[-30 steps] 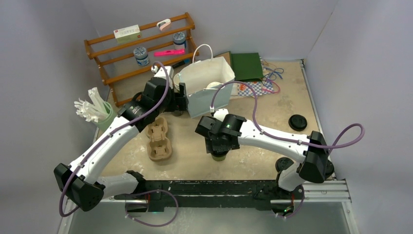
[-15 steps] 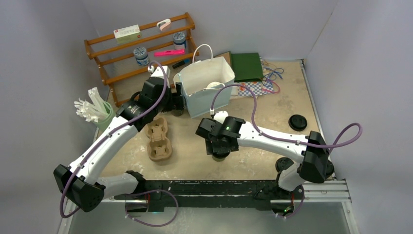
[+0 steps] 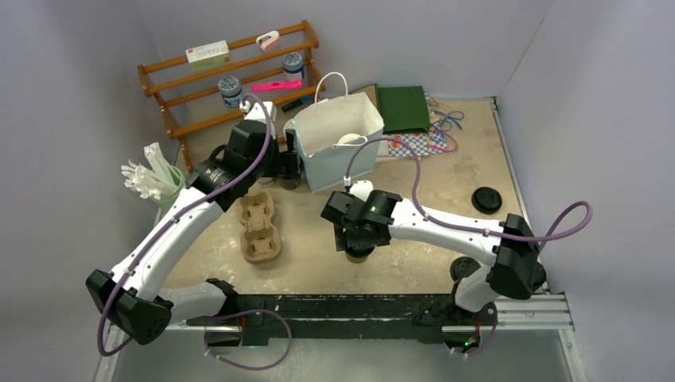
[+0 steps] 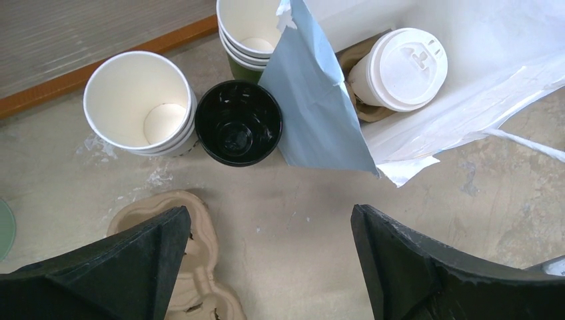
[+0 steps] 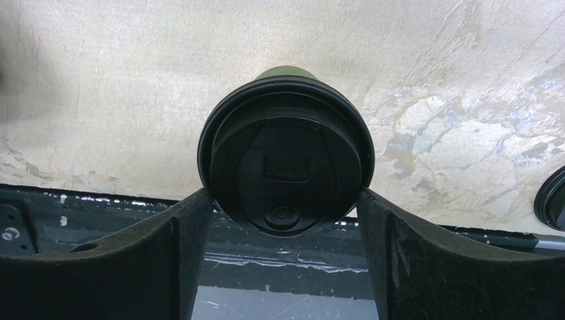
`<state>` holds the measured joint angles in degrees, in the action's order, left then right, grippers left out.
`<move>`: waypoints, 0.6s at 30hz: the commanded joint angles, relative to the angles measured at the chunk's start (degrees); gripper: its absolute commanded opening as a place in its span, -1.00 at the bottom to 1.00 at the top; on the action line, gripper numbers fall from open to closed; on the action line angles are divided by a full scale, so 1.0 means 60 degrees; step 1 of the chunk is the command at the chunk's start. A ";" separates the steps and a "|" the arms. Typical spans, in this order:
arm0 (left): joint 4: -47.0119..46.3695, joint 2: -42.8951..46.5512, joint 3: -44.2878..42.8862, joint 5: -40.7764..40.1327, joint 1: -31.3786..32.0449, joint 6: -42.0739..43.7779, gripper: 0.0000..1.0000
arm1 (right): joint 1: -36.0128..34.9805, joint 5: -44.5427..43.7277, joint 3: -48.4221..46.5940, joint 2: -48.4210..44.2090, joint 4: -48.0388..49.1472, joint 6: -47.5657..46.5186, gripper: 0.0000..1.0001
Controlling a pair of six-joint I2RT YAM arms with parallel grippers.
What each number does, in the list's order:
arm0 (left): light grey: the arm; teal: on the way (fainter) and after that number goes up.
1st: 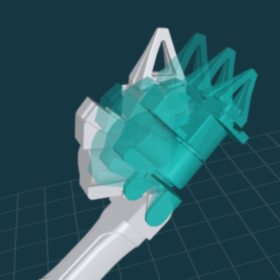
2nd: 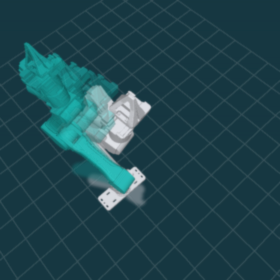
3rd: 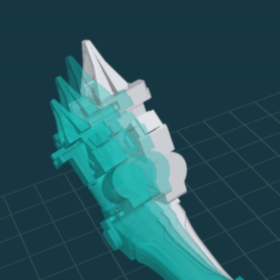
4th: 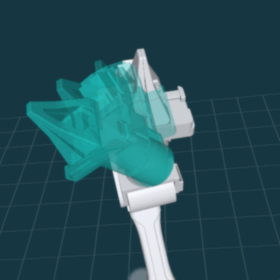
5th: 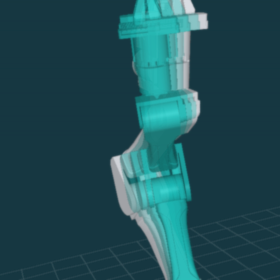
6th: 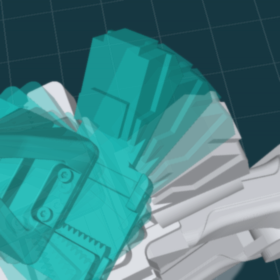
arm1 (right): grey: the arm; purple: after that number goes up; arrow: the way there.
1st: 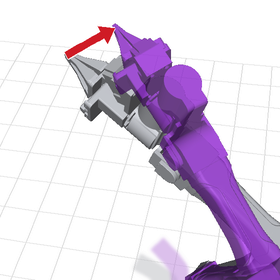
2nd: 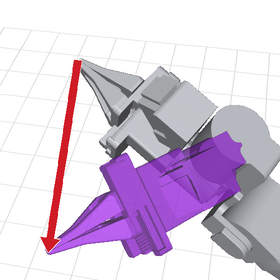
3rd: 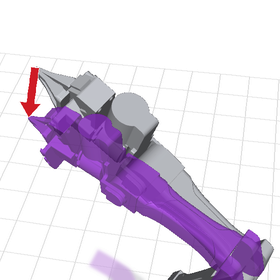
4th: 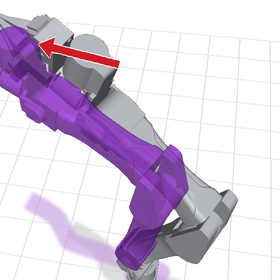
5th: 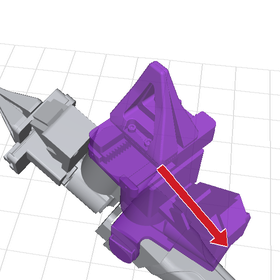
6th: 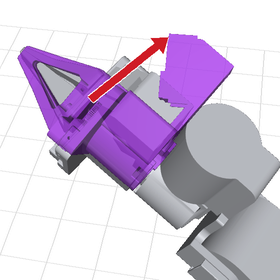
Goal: Pack the takeout coffee
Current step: Pick up the coffee cup from the center of the board.
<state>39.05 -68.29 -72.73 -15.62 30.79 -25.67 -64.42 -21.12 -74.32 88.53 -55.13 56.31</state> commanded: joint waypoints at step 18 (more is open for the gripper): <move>-0.0205 -0.0347 -0.0782 -0.0323 -0.0101 0.0280 0.91 | 0.0831 -0.0084 0.0114 -0.0162 0.0518 -0.0719 0.59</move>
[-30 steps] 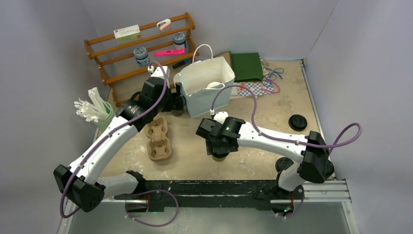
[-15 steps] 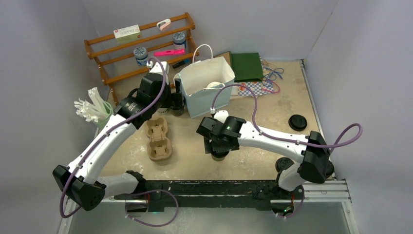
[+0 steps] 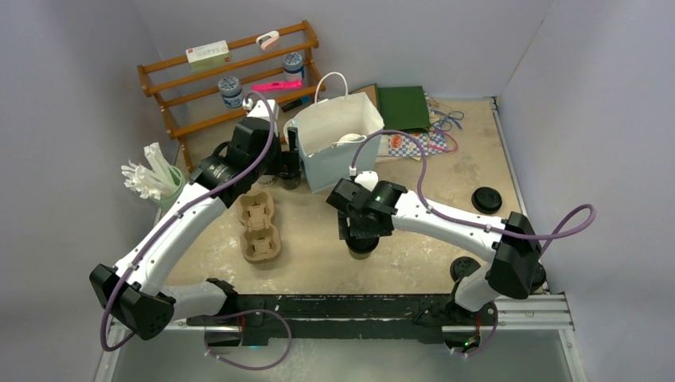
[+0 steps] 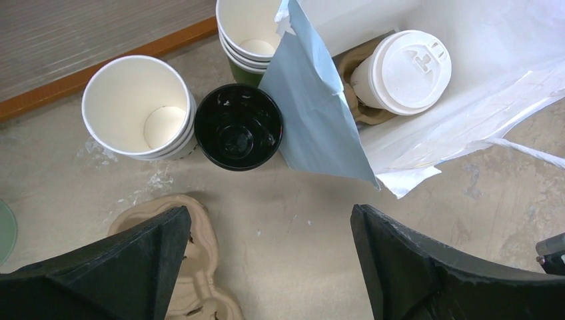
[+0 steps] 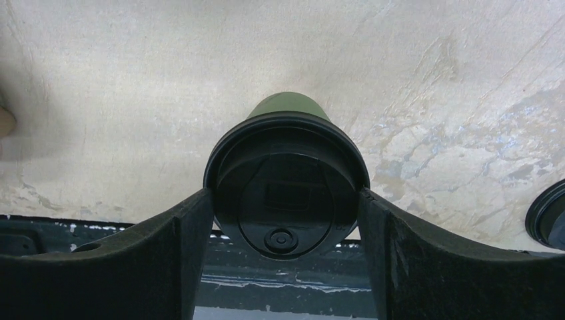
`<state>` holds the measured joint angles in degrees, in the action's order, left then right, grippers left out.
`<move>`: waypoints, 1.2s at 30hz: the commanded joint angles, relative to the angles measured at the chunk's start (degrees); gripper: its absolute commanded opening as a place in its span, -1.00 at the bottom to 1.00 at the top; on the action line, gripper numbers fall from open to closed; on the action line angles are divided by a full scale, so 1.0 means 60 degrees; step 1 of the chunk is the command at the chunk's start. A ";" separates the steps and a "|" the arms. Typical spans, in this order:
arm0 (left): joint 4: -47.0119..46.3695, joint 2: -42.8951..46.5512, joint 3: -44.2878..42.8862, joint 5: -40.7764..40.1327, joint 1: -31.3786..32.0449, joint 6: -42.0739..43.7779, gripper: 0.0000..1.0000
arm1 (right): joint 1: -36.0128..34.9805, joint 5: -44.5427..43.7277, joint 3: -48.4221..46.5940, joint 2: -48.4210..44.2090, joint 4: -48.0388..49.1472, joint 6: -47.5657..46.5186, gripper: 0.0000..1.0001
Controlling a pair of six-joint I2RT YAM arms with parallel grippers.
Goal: Pack the takeout coffee
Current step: Pick up the coffee cup from the center of the board.
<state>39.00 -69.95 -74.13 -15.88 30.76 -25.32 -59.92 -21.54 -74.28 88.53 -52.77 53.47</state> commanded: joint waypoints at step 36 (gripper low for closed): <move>-0.3940 -0.4825 -0.4108 0.7703 -0.2769 0.3914 0.80 | 0.0536 -0.0692 -0.2600 -0.2007 -0.0475 -0.3249 0.19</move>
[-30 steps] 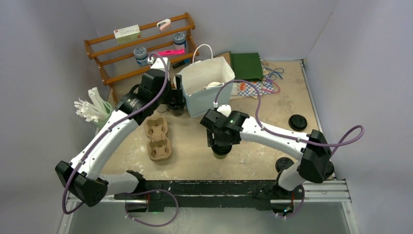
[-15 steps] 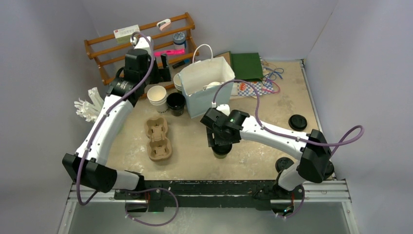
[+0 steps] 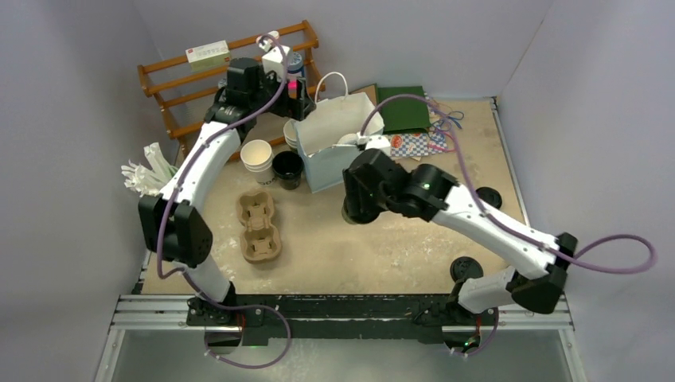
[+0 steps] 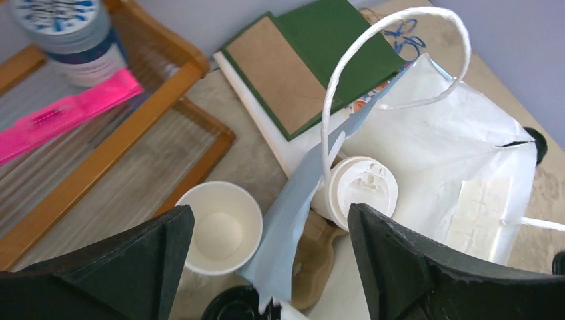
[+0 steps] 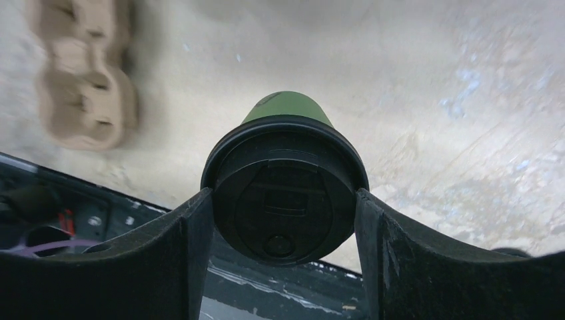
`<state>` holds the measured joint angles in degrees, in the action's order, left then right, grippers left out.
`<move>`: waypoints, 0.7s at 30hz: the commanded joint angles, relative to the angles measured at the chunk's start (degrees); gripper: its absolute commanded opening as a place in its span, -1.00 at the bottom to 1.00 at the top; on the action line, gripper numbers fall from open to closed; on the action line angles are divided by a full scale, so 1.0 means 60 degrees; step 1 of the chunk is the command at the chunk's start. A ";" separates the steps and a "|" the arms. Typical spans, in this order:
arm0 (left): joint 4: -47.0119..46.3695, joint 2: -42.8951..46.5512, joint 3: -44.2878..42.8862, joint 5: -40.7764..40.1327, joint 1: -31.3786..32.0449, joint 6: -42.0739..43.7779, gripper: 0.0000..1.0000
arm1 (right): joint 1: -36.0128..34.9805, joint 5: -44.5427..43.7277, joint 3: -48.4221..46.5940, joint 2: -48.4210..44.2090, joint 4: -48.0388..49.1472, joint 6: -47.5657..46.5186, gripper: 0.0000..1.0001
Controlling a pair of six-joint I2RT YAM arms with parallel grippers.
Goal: Pack the takeout coffee
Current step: Pick up the coffee cup from the center of the board, then place the coffee cup on the cup tray.
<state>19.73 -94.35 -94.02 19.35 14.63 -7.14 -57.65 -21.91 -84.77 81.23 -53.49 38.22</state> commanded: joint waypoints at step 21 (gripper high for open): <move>-0.0259 -0.1808 -0.2154 0.2366 0.1130 0.0086 -1.00 | 0.0182 -0.3013 -0.5580 -0.1207 -0.0246 -0.3894 -0.08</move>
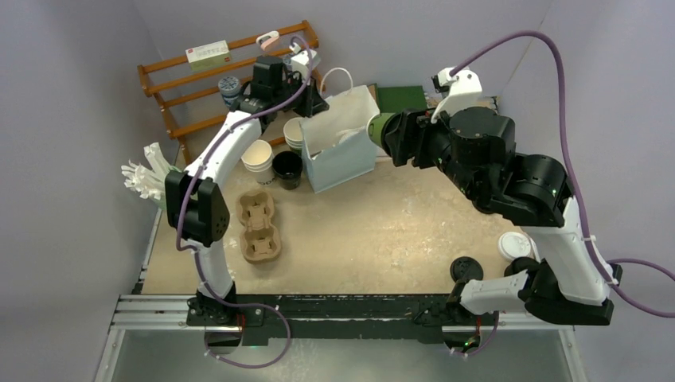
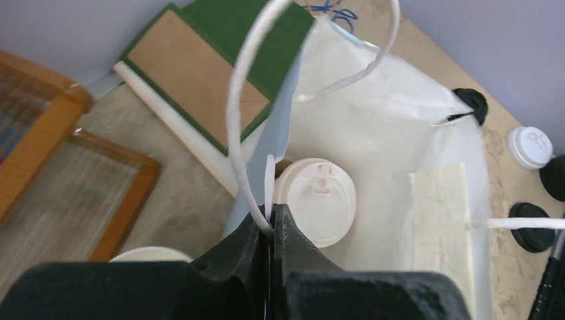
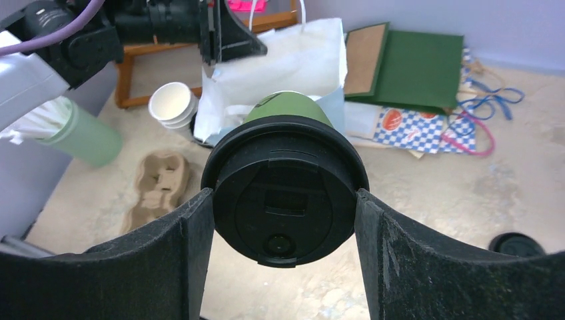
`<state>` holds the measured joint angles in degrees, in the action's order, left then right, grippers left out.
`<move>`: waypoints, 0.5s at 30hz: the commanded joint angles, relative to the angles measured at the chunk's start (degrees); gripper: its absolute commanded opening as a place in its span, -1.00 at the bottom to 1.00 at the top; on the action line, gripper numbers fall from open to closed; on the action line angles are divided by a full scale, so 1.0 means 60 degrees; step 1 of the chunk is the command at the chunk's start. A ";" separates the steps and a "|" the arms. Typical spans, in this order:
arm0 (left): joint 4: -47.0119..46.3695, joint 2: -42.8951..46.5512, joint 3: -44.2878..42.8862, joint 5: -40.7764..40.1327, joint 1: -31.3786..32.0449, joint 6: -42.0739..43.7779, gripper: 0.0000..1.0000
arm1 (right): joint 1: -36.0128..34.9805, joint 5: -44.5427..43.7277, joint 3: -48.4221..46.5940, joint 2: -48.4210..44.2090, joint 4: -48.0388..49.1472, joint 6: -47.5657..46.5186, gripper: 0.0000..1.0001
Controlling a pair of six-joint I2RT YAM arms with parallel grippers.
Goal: Pack the takeout coffee
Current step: Place the coffee cup on the cup tray.
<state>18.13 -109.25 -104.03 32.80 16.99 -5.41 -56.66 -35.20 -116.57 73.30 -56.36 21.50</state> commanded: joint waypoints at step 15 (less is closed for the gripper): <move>-0.0497 0.2594 0.1431 -0.0680 0.2711 -0.2354 -1.00 | 0.0010 0.0489 0.0245 -0.0329 -0.0145 -0.1291 -0.21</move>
<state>20.32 -98.78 -101.06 31.18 30.98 -12.53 -56.60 -36.23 -117.84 73.41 -55.90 12.53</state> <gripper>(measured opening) 0.035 0.721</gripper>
